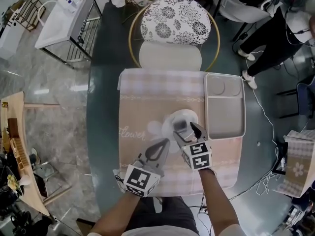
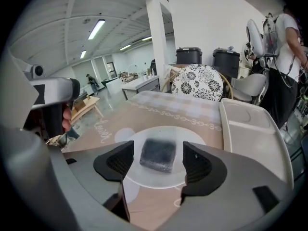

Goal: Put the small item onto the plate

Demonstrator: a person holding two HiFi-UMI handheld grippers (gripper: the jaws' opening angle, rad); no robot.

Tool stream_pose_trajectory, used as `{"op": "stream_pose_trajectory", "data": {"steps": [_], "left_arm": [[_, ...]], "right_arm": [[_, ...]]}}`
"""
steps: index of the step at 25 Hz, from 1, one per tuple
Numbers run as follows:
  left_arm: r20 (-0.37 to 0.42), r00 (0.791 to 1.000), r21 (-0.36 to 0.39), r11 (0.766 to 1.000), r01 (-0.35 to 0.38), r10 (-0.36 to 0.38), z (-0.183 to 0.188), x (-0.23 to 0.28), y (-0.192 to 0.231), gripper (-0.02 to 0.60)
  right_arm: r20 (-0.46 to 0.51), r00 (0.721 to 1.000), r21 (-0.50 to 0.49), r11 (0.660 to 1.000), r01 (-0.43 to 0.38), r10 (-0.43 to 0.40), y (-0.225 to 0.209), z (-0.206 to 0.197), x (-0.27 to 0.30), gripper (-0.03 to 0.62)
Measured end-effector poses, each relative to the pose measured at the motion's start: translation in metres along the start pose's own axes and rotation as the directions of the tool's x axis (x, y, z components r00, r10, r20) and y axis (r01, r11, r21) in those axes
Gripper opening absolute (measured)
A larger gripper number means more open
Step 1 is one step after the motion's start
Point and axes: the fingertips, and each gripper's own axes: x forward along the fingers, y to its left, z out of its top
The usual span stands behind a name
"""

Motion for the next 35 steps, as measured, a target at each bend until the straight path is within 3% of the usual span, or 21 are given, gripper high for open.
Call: {"op": "stream_pose_trajectory", "data": {"steps": [6, 7, 10, 13, 21, 35], "left_arm": [[-0.027, 1.000, 0.020, 1.000, -0.004, 0.004, 0.018, -0.013, -0.020, 0.005], [-0.031, 0.999, 0.023, 1.000, -0.006, 0.007, 0.023, -0.015, -0.025, 0.005], [-0.041, 0.999, 0.030, 1.000, -0.006, 0.008, 0.035, -0.025, -0.047, 0.005], [-0.036, 0.999, 0.042, 0.999, 0.009, -0.008, 0.049, -0.038, -0.077, 0.005], [0.010, 0.999, 0.049, 0.998, 0.034, -0.035, 0.083, -0.082, -0.159, 0.005], [0.121, 0.992, 0.108, 0.994, 0.029, -0.042, 0.117, -0.167, -0.265, 0.005]], "right_arm": [[0.090, 0.996, 0.016, 1.000, -0.018, 0.016, 0.010, 0.033, -0.049, 0.316], [0.116, 0.993, 0.019, 1.000, -0.020, 0.018, 0.012, 0.041, -0.061, 0.287], [0.201, 0.980, 0.043, 0.999, -0.016, 0.007, 0.016, 0.061, -0.104, 0.119], [0.280, 0.960, 0.084, 0.996, -0.029, 0.004, 0.023, 0.077, -0.152, 0.088], [0.402, 0.915, 0.099, 0.993, -0.063, 0.018, 0.052, 0.086, -0.254, 0.048], [0.562, 0.825, -0.002, 0.998, -0.070, 0.059, 0.105, 0.092, -0.395, 0.015]]}}
